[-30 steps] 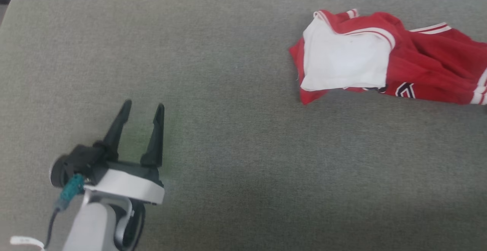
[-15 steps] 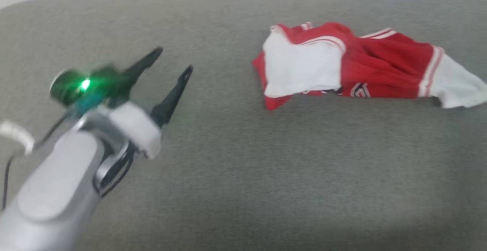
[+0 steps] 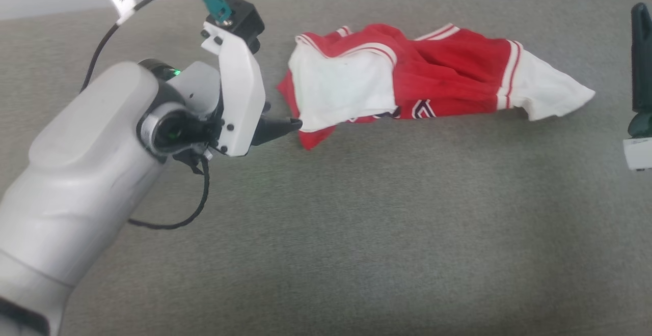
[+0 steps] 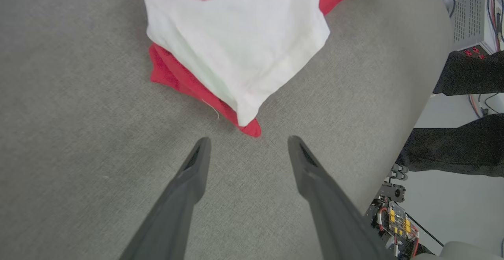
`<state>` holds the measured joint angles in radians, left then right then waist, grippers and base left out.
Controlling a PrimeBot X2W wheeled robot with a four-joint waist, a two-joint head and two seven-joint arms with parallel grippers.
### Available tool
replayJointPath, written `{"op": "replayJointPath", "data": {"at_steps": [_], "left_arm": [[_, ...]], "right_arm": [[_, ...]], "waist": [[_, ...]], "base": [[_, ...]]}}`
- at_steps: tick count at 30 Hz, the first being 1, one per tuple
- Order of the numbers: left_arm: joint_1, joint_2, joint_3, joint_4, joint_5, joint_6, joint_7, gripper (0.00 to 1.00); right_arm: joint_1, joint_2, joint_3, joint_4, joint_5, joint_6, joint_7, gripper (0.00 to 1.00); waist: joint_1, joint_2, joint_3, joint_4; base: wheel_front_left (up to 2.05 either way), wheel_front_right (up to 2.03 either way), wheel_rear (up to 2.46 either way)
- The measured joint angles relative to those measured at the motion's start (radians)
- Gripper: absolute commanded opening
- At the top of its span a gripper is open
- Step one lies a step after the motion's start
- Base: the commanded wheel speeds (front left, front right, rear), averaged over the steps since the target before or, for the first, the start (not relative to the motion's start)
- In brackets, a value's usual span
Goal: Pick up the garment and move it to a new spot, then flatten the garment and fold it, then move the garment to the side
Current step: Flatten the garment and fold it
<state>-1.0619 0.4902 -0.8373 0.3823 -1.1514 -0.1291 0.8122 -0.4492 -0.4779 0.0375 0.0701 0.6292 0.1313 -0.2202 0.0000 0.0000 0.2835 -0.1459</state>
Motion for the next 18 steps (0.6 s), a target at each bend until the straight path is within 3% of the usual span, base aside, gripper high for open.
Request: {"op": "replayJointPath", "data": {"at_steps": [5, 18], "left_arm": [[-0.061, -0.043, -0.008, 0.089, -0.058, 0.017, 0.12, 1.0], [-0.102, -0.057, -0.034, 0.191, -0.052, 0.004, 0.116, 1.0]], "right_arm": [[0.012, 0.014, 0.004, -0.027, -0.028, 0.0, 0.002, 1.0], [-0.002, 0.041, 0.022, -0.064, -0.049, 0.0, 0.024, 1.0]], "waist": [[0.0, 0.0, 0.023, -0.037], [0.0, 0.0, 0.079, -0.087]], "base": [[0.0, 0.0, 0.0], [0.0, 0.0, 0.0]]}}
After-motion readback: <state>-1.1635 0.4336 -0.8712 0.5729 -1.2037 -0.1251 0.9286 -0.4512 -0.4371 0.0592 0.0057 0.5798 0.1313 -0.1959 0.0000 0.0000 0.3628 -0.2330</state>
